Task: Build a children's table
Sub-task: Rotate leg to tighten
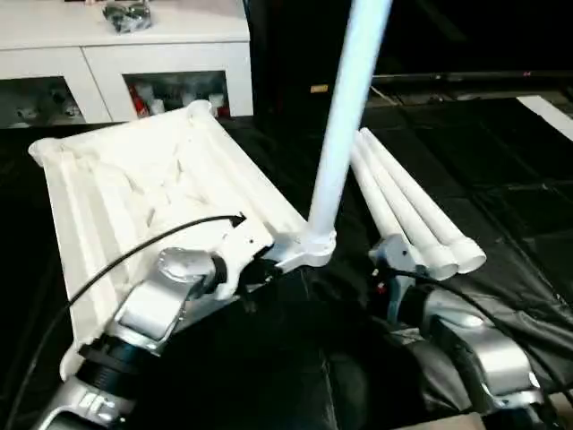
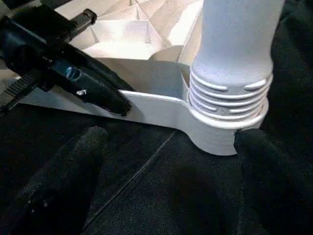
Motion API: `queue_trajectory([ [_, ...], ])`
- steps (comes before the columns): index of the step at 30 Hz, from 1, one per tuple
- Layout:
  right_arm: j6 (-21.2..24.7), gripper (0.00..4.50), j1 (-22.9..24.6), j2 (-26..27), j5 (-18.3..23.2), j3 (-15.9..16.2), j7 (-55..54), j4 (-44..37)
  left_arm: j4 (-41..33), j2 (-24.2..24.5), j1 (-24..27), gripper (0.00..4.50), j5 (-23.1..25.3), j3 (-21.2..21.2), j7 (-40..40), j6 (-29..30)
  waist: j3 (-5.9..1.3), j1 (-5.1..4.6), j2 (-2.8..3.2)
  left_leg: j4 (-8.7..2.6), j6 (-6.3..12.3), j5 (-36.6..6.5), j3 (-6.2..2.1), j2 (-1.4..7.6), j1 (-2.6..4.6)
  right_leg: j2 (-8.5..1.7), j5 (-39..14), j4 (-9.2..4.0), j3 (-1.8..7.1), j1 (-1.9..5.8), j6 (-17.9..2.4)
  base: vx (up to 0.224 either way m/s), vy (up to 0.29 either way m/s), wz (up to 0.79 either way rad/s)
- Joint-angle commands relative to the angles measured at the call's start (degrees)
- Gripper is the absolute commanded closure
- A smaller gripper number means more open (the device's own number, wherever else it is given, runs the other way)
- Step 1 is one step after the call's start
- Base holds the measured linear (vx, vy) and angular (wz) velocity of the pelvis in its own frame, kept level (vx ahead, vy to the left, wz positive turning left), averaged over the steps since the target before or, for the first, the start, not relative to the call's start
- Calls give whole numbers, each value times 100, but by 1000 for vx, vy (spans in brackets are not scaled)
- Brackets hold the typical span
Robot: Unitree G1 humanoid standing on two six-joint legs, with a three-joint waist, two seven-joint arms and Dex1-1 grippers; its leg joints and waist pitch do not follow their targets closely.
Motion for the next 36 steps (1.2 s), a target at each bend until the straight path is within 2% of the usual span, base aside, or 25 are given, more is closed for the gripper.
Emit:
queue_trajectory([
  [1,211,3,112,-21,213,-112,19,-271,-96,29,-28,423,-113,76,-79,-10,-383,39,-46,-324,419,-852,-38,252,-14,-475,-1636,-410,408,316,-716,0,0,0],
  [6,505,0,302,57,347,-140,-240,-625,-458,225,146,383,-387,238,-293,73,-362,37,-62,-351,326,-1032,-38,253,2,-468,-1922,-416,427,298,-656,0,0,0],
  [7,464,0,328,102,307,-153,-332,-663,-558,209,187,374,-525,377,-295,145,-350,27,-78,-352,307,-1115,-25,242,12,-462,-2080,-441,430,284,-612,0,0,0],
  [9,397,0,345,114,261,-146,-371,-679,-633,177,200,353,-628,501,-267,219,-348,28,-67,-346,251,-1176,-12,242,29,-476,-2263,-457,440,270,-571,0,0,0],
  [10,371,0,367,102,223,-123,-380,-694,-702,159,210,346,-691,614,-221,228,-343,24,-94,-348,254,-1191,-6,236,29,-468,-2321,-473,438,265,-543,0,0,0],
  [11,120,0,418,60,156,-50,-295,-684,-814,164,227,346,-811,769,-205,252,-344,28,-80,-348,240,-1222,-6,235,39,-468,-2385,-480,442,260,-506,0,0,0],
  [12,99,0,439,45,153,-37,-277,-689,-843,171,246,335,-824,813,-182,207,-345,30,-115,-341,228,-1240,-1,239,42,-476,-2406,-487,444,253,-472,0,0,0],
  [13,82,0,471,25,154,-22,-256,-700,-884,183,276,323,-843,876,-143,134,-342,34,-98,-349,233,-1252,-6,239,45,-465,-2401,-484,444,252,-452,0,0,0],
  [16,183,0,547,144,350,-123,-317,-824,-1031,146,361,298,-1022,1050,-122,100,-352,26,-111,-347,248,-1284,-11,238,43,-460,-2347,-480,442,256,-444,0,0,0],
  [19,106,0,683,275,381,-148,-512,-989,-1471,-115,655,267,-1296,1570,335,111,-362,27,-112,-345,248,-1215,-12,256,30,-461,-2152,-449,446,264,-527,0,0,0],
  [21,68,0,730,316,364,-144,-597,-1037,-1636,-213,760,260,-1351,1734,519,153,-357,25,-121,-346,249,-1217,-6,255,23,-455,-2147,-454,448,264,-527,0,0,0],
  [22,58,0,748,319,358,-133,-610,-1057,-1699,-247,795,255,-1376,1790,580,176,-353,20,-126,-343,264,-1223,-2,236,23,-439,-2217,-462,443,262,-490,0,0,0],
  [23,55,0,804,314,404,-118,-574,-1150,-1842,-357,871,244,-1378,1931,786,193,-350,21,-102,-343,259,-1244,-4,235,18,-439,-2242,-458,441,269,-483,0,0,0],
  [24,-31,0,888,323,389,-118,-605,-1281,-2083,-515,1010,232,-1400,2150,1066,199,-343,16,-132,-336,253,-1294,4,242,21,-439,-2345,-489,437,262,-436,0,0,0],
  [26,-83,0,1009,347,389,-143,-673,-1465,-2399,-707,1218,215,-1470,2427,1399,196,-335,18,-133,-341,255,-1320,-5,245,10,-444,-2465,-504,433,265,-359,0,0,0],
  [27,47,0,1036,348,402,-153,-732,-1523,-2485,-750,1282,215,-1485,2492,1474,188,-335,17,-133,-340,252,-1339,-5,247,13,-442,-2501,-511,429,261,-342,0,0,0],
  [28,498,0,1128,335,478,-177,-886,-1694,-2801,-897,1519,209,-1534,2662,1714,209,-323,-2,-152,-354,250,-1362,-17,237,2,-411,-2577,-517,420,267,-278,0,0,0],
  [29,222,0,1207,287,335,-102,-847,-1736,-2971,-974,1699,201,-1513,2694,1826,188,-323,-5,-155,-358,235,-1382,-25,248,8,-394,-2589,-531,407,258,-244,0,0,0],
  [30,-27,0,1262,254,223,-45,-805,-1755,-3077,-1021,1818,188,-1500,2706,1891,172,-317,-53,-104,-377,145,-1616,-74,319,52,-269,-2528,-569,318,213,-144,0,0,0],
  [31,-161,0,1356,193,123,23,-775,-1738,-3226,-1000,2086,179,-1356,2595,1921,33,-309,-100,-79,-418,125,-1824,-127,394,91,-180,-2448,-590,251,204,-96,0,0,0],
  [32,-197,0,1408,172,105,36,-776,-1732,-3297,-1003,2216,173,-1321,2544,1935,12,-285,-172,-40,-706,413,-2297,-570,450,-347,-186,-1887,-256,-6,527,-187,12,-49,40],
  [33,-222,0,1452,174,113,22,-787,-1729,-3342,-1029,2307,166,-1337,2523,1949,57,-355,-118,72,-760,471,-2709,-813,668,-116,-147,-1631,-136,30,441,-253,12,-49,40],
  [34,-400,0,1556,325,252,-126,-844,-1714,-3400,-1208,2467,148,-1465,2578,2097,325,-276,-367,65,-880,1019,-2828,-1381,863,60,-12,-1243,368,176,189,-935,27,-92,69],
  [35,-519,0,1607,443,370,-233,-871,-1700,-3418,-1320,2534,148,-1540,2623,2200,450,-272,-385,30,-880,1225,-2687,-1447,828,62,-12,-1330,454,239,160,-1132,26,-158,70],
  [36,-716,0,1644,423,340,-244,-813,-1687,-3456,-1387,2581,138,-1563,2648,2299,565,-254,-344,-3,-787,1448,-2443,-1330,481,-71,-83,-1267,375,378,213,-1624,26,-158,70],
])
